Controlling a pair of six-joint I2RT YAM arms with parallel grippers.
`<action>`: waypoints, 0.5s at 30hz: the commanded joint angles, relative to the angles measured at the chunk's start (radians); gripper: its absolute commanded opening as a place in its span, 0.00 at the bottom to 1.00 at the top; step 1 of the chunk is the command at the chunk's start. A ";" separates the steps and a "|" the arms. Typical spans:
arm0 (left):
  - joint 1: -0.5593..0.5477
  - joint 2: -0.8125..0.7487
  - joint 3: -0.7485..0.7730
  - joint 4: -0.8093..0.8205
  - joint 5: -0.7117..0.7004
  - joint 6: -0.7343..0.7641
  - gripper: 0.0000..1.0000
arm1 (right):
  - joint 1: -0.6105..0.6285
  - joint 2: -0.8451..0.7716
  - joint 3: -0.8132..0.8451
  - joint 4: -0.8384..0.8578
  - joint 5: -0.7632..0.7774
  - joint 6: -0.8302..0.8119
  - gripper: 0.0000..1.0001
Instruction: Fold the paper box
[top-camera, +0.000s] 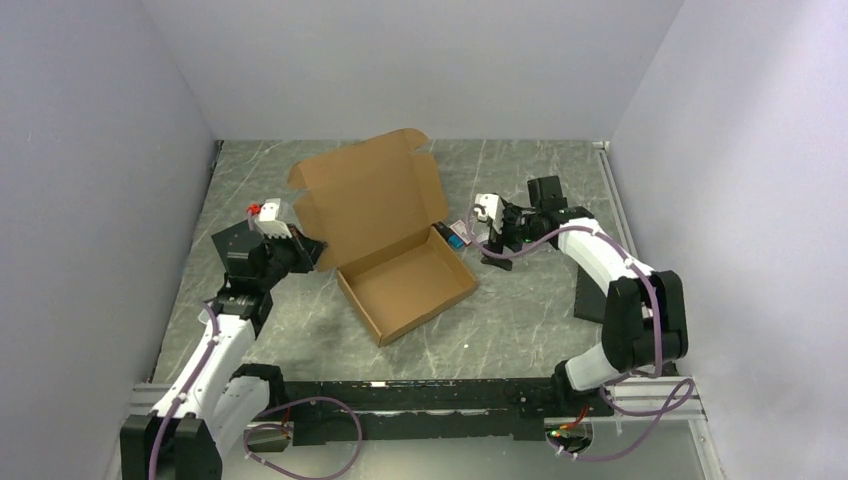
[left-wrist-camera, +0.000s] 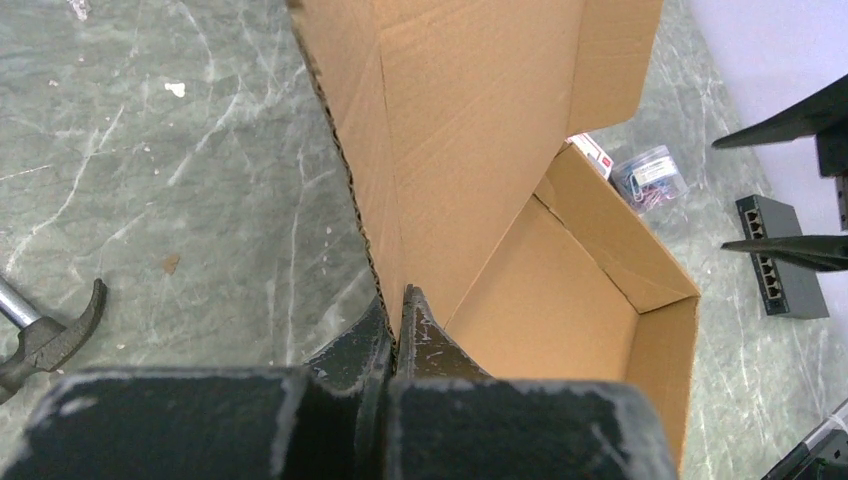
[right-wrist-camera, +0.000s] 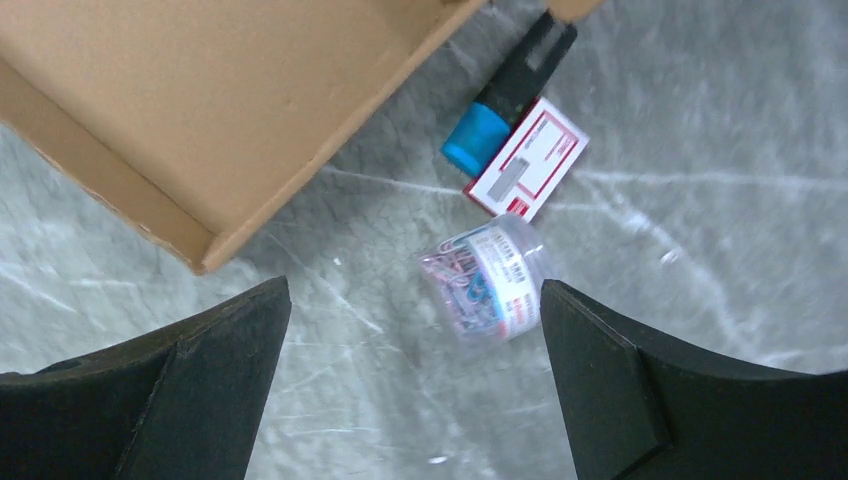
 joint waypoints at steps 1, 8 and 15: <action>-0.002 0.033 0.030 0.035 0.062 0.067 0.00 | -0.049 0.082 0.178 -0.199 -0.198 -0.470 1.00; -0.002 -0.004 -0.020 0.101 0.035 0.114 0.00 | -0.047 0.266 0.362 -0.417 -0.189 -0.648 0.99; -0.002 -0.014 -0.020 0.084 -0.009 0.126 0.00 | -0.026 0.347 0.401 -0.474 -0.097 -0.677 0.97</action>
